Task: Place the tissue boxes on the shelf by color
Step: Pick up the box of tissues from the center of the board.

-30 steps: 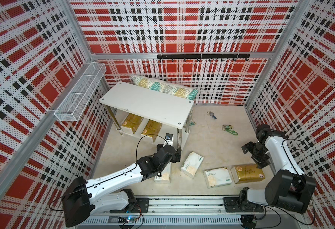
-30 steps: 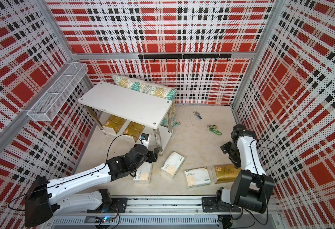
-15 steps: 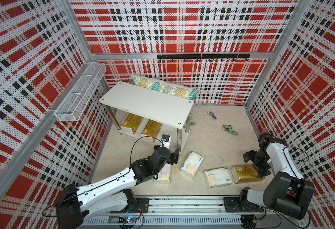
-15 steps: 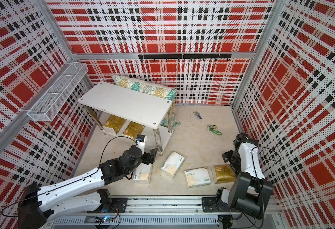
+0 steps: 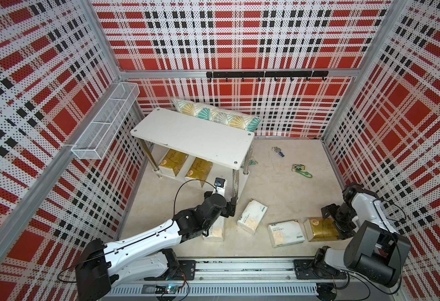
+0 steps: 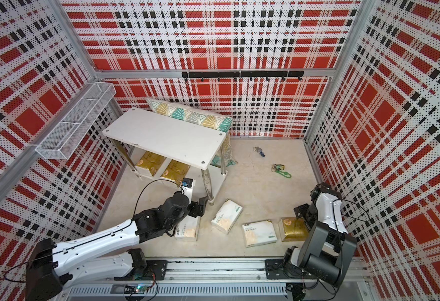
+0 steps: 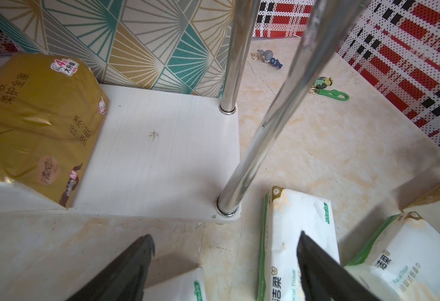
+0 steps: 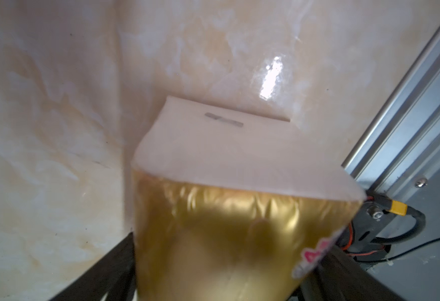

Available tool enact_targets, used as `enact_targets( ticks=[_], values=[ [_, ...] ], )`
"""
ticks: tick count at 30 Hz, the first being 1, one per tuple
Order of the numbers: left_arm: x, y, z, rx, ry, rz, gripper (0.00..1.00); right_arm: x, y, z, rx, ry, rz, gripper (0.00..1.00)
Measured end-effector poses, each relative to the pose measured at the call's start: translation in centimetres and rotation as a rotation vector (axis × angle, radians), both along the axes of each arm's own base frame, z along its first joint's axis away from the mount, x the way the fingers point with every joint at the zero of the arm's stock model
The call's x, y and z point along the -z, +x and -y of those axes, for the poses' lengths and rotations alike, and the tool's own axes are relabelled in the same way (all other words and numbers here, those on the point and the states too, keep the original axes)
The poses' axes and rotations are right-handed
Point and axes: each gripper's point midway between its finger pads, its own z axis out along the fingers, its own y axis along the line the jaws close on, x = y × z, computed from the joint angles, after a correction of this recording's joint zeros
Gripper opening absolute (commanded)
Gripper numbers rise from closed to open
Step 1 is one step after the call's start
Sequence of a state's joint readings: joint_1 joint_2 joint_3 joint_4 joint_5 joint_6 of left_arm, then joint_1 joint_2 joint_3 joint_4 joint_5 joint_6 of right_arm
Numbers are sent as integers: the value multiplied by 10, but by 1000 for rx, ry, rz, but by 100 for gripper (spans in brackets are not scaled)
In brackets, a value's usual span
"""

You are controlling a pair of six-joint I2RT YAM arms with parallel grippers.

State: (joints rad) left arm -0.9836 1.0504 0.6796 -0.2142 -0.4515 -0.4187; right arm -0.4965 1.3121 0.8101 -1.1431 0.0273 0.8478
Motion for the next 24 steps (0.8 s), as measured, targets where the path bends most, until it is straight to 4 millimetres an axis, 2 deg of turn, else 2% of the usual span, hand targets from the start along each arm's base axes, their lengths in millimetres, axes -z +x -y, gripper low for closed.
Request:
enact_targets(
  ticks=[9,19,24],
  values=[
    [3,1,0,-2,16,-3,90,16,9,5,-18,2,11,100],
    [-2,4,1,19,-2,9,90,21,24,5,-59,13,72,80],
    [-3,-5,13,95,1,11,89,9,40,10,-82,7,127,75]
  ],
)
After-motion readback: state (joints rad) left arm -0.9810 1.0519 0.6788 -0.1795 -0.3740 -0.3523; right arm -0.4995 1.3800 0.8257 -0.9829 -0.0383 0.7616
